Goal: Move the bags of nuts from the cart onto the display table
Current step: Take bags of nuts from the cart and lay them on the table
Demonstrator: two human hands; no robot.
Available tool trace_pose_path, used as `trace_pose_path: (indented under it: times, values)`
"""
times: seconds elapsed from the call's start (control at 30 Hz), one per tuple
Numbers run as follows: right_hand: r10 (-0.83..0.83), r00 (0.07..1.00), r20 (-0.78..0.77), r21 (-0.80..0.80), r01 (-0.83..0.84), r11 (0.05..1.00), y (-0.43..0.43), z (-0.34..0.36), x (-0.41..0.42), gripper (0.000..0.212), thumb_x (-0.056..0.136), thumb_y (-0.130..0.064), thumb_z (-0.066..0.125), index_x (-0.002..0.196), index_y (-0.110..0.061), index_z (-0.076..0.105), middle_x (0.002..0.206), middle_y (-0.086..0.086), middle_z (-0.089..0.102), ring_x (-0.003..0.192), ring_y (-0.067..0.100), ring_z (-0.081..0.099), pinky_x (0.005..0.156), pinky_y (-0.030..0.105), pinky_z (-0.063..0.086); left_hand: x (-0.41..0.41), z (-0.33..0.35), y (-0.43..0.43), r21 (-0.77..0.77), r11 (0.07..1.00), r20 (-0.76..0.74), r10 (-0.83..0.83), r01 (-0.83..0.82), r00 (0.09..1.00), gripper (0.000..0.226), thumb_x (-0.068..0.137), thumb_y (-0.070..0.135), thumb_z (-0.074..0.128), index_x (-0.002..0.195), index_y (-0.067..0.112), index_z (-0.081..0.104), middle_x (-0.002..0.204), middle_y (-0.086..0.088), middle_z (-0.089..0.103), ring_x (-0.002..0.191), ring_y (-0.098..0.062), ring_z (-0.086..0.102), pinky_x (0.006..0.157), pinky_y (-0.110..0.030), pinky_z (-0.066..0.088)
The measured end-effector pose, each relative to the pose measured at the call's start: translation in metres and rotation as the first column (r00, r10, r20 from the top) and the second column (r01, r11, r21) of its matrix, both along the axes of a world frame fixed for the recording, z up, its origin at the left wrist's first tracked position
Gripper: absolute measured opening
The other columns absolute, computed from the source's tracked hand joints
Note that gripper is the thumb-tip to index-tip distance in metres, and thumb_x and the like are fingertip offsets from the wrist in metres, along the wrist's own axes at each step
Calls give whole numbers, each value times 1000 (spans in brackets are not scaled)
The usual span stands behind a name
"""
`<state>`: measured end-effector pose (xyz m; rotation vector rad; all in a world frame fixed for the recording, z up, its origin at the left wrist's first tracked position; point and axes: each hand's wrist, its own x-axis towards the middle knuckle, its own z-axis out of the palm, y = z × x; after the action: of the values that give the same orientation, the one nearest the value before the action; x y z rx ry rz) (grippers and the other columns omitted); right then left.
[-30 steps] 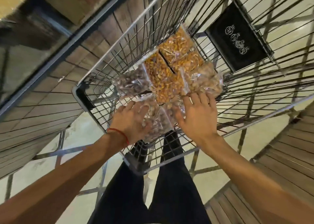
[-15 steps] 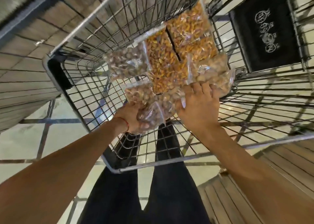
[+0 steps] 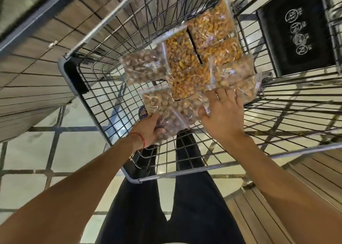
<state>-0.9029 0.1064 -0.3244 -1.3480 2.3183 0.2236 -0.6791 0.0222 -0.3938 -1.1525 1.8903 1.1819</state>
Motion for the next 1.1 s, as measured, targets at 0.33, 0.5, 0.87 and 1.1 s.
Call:
trace_pose_path:
  times: [0.33, 0.5, 0.87, 1.1]
  values:
    - [56, 998, 25, 14, -57, 998, -8, 12, 1, 49, 95, -38, 54, 132, -7, 64, 128, 17, 65, 126, 37, 56, 108, 53, 45, 15, 30, -23, 403, 622, -41, 745, -671, 666, 31, 93, 14, 74, 120, 19, 60, 111, -1, 74, 102, -19, 72, 86, -36, 61]
    - [133, 991, 5, -24, -133, 991, -14, 18, -6, 48, 98, -40, 50, 132, -8, 64, 127, 14, 66, 123, 35, 55, 106, 51, 42, 11, 47, -28, 652, 296, 62, 897, -698, 438, 49, 88, 27, 76, 127, 3, 61, 104, -8, 78, 95, -24, 77, 84, -39, 61]
    - [282, 959, -2, -148, -279, 949, -33, 23, -19, 46, 99, -40, 42, 123, -13, 70, 119, 10, 67, 114, 31, 56, 100, 45, 38, 13, 76, -23, 797, 17, 17, 999, -604, 51, 88, 56, 50, 97, 128, 11, 66, 146, -28, 53, 134, -50, 51, 114, -70, 35]
    - [265, 959, 103, -181, -244, 953, -50, 25, 3, 46, 96, -38, 43, 122, -10, 69, 122, 9, 67, 119, 31, 55, 100, 45, 43, 32, 120, -48, 734, 166, -131, 986, -659, 102, 78, 37, 47, 104, 102, 14, 78, 93, -5, 80, 83, -21, 77, 75, -35, 64]
